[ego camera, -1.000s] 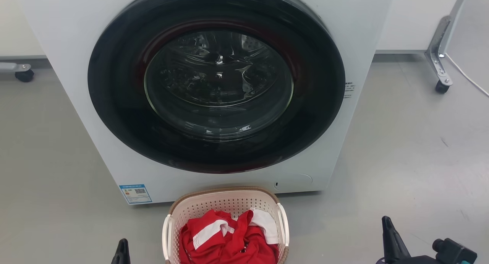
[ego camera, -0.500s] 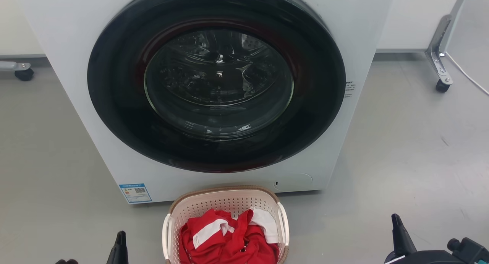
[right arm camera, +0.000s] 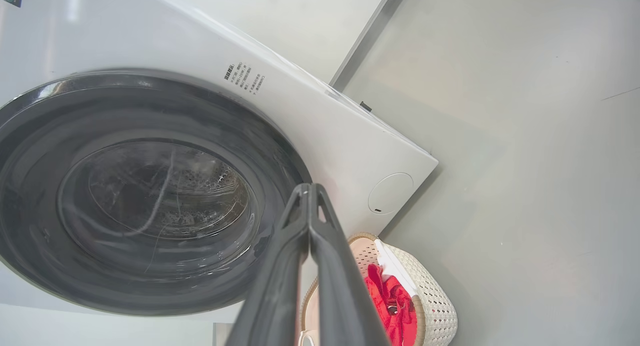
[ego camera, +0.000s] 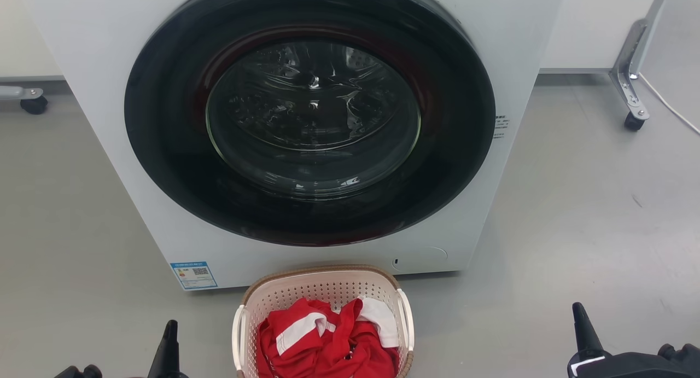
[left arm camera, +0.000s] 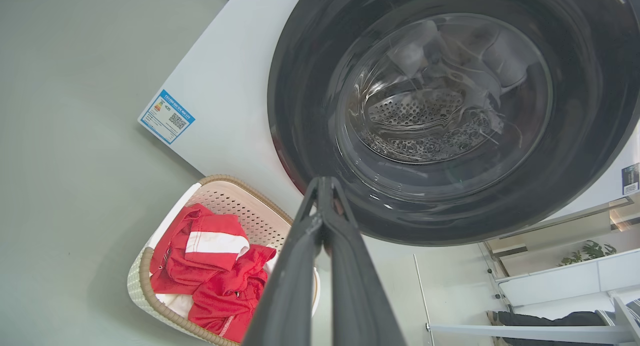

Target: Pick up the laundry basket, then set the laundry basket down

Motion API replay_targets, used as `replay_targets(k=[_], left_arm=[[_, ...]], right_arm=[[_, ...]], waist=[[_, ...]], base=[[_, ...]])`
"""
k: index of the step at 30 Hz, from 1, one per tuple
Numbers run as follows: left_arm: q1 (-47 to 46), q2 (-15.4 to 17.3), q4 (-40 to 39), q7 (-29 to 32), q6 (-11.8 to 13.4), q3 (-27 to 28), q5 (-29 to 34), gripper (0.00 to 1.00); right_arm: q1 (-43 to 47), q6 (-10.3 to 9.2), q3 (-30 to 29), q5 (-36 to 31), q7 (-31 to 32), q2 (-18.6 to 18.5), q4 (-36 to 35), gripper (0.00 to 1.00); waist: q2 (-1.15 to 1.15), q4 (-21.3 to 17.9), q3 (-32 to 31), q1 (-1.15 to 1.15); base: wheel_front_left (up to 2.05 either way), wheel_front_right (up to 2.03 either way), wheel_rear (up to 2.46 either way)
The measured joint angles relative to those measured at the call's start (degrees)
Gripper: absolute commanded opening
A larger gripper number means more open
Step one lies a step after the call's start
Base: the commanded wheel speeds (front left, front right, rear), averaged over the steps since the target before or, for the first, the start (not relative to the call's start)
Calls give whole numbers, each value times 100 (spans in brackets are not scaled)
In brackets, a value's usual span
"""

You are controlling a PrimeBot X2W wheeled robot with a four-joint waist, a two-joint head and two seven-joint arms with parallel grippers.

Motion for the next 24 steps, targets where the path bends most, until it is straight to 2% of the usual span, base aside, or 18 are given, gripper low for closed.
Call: replay_targets(k=[24], left_arm=[[-404, -52, 270, 489, -320, 337, -1896, 0]], right_arm=[[-233, 352, -623, 1816, 485, 73, 158, 0]], waist=[[0, 4, 33, -2]], base=[[0, 0, 0]])
